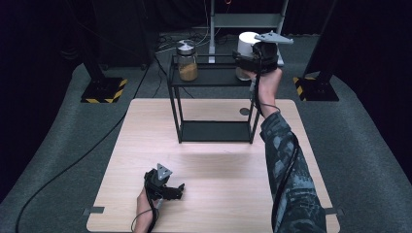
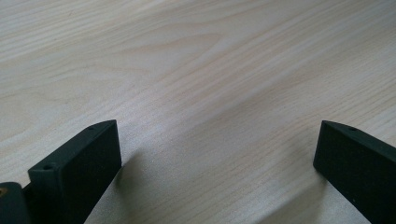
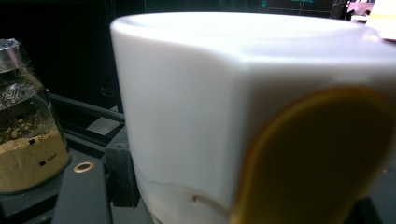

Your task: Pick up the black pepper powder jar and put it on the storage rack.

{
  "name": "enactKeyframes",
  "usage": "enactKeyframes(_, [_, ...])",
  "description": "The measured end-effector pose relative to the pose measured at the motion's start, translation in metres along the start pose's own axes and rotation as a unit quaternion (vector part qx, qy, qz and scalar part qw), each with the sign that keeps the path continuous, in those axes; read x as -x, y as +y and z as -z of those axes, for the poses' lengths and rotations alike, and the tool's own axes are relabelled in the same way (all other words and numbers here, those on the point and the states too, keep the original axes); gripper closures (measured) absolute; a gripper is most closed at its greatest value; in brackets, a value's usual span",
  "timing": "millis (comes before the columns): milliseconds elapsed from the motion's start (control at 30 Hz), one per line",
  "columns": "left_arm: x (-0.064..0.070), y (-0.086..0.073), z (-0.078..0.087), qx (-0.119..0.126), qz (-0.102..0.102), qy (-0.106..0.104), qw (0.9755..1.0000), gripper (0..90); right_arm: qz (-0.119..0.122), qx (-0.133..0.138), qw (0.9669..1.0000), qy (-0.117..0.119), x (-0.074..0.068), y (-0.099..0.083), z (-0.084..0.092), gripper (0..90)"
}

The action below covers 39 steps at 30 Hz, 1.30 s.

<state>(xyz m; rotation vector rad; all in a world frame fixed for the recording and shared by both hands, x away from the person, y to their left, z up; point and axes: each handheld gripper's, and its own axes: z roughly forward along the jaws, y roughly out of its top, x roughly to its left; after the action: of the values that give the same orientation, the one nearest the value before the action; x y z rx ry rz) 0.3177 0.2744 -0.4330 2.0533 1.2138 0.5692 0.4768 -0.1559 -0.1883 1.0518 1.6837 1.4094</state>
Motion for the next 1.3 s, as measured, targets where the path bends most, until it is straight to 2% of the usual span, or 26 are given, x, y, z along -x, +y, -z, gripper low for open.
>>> enactKeyframes(467, [0.0, 0.0, 0.0, 0.001, -0.001, 0.001, 1.0, 0.2, 0.004, -0.005, 1.0, -0.005, -0.003, 0.003, -0.001, 29.6])
enactKeyframes(633, [0.0, 0.0, 0.0, 0.001, -0.001, 0.0, 1.0, 0.2, 0.013, -0.017, 0.9997, -0.009, -0.008, 0.009, -0.001, 29.2])
enactKeyframes(667, [0.0, 0.0, 0.0, 0.001, -0.001, 0.0, 1.0, 0.2, 0.011, -0.016, 0.9998, -0.011, -0.008, 0.009, 0.0, 25.3])
enactKeyframes(733, [0.0, 0.0, 0.0, 0.001, -0.002, 0.001, 1.0, 0.2, 0.012, -0.013, 0.9997, -0.019, -0.012, 0.01, 0.002, 9.4])
enactKeyframes(800, [0.0, 0.0, 0.0, 0.001, -0.001, 0.0, 1.0, 0.2, 0.016, -0.023, 0.9995, -0.013, -0.012, 0.015, 0.004, 1.5])
enactKeyframes(833, [0.001, 0.0, 0.0, 0.001, -0.002, 0.001, 1.0, 0.2, 0.02, -0.039, 0.999, -0.01, -0.013, 0.022, 0.005, 0.0])
enactKeyframes(933, [0.001, -0.001, 0.0, 0.001, -0.003, 0.002, 1.0, 0.2, 0.05, -0.091, 0.9943, -0.024, -0.026, 0.04, 0.01, 0.0])
enactKeyframes(1000, [0.002, -0.001, 0.0, 0.002, -0.003, 0.003, 1.0, 0.2, 0.062, -0.118, 0.991, -0.019, -0.03, 0.048, 0.016, 0.0])
enactKeyframes(1067, [0.002, -0.001, 0.0, 0.002, -0.003, 0.003, 1.0, 0.2, 0.072, -0.149, 0.986, -0.024, -0.035, 0.057, 0.021, 0.0])
enactKeyframes(1167, [0.002, -0.001, 0.0, 0.002, -0.003, 0.004, 1.0, 0.2, 0.085, -0.181, 0.9796, -0.02, -0.039, 0.063, 0.032, 0.0])
enactKeyframes(1300, [0.002, -0.001, 0.0, 0.002, -0.003, 0.005, 1.0, 0.2, 0.105, -0.208, 0.9721, -0.025, -0.046, 0.06, 0.049, 0.0])
